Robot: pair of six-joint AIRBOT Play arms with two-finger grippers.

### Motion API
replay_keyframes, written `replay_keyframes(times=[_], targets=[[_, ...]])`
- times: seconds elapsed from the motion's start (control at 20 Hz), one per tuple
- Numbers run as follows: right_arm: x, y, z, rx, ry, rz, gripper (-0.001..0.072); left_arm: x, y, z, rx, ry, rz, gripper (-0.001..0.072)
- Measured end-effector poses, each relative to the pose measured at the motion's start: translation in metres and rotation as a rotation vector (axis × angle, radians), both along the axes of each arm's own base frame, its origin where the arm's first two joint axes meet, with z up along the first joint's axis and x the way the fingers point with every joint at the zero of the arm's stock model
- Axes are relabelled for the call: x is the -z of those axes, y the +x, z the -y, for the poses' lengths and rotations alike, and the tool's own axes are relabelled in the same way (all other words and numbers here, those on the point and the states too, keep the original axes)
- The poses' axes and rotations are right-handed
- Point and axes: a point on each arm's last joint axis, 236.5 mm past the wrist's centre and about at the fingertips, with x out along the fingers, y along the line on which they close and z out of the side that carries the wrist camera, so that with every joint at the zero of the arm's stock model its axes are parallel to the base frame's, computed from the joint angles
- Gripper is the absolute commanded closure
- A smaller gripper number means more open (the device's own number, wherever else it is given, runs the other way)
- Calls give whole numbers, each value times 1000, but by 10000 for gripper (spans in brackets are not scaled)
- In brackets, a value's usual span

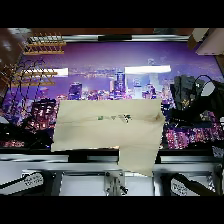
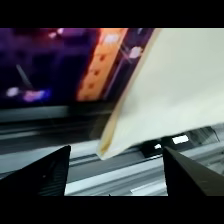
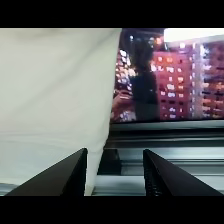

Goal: Fold the shirts.

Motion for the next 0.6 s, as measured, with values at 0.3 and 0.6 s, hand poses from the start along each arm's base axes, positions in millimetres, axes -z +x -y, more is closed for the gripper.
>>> replay_keyframes(times=[0.3,0.6], targets=[[1,10,-5,30,21,48,249,13,3,23,-32,-55,61,600],[26,-42,-20,1,136,-94,88,17,10,30,-21,-60,111,674]])
